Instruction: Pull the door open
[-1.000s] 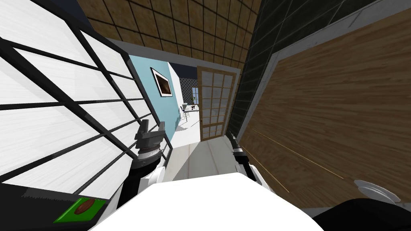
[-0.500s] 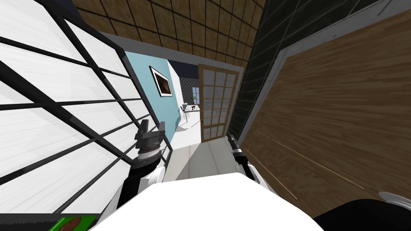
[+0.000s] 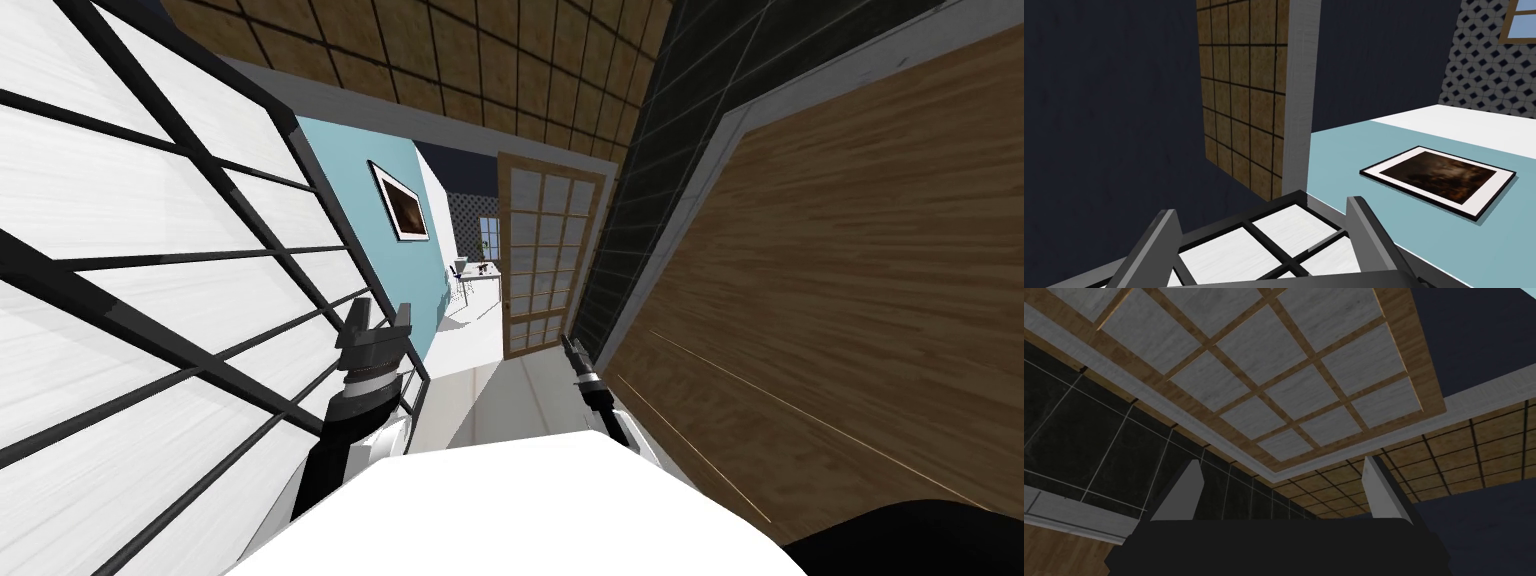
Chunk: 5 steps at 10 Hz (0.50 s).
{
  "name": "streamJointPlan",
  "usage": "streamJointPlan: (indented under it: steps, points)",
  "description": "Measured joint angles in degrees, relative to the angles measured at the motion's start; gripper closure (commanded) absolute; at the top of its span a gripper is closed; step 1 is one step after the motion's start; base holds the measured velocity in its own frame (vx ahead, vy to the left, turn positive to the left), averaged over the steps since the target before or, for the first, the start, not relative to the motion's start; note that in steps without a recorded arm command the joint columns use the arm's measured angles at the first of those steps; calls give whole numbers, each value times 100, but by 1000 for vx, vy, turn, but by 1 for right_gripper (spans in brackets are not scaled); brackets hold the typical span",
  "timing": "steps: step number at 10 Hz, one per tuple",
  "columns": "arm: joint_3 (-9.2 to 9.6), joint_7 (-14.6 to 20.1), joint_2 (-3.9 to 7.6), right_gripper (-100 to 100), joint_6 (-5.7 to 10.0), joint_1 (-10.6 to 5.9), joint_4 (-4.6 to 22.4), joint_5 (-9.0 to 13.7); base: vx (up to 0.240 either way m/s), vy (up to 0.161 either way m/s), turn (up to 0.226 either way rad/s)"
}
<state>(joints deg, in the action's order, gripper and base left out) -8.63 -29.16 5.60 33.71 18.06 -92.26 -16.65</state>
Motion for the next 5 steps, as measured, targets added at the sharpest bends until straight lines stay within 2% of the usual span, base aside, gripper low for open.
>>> streamJointPlan:
  steps: [5]
  points:
    - [-104,-450,14,-100,249,-242,642,-267,97,52,1]
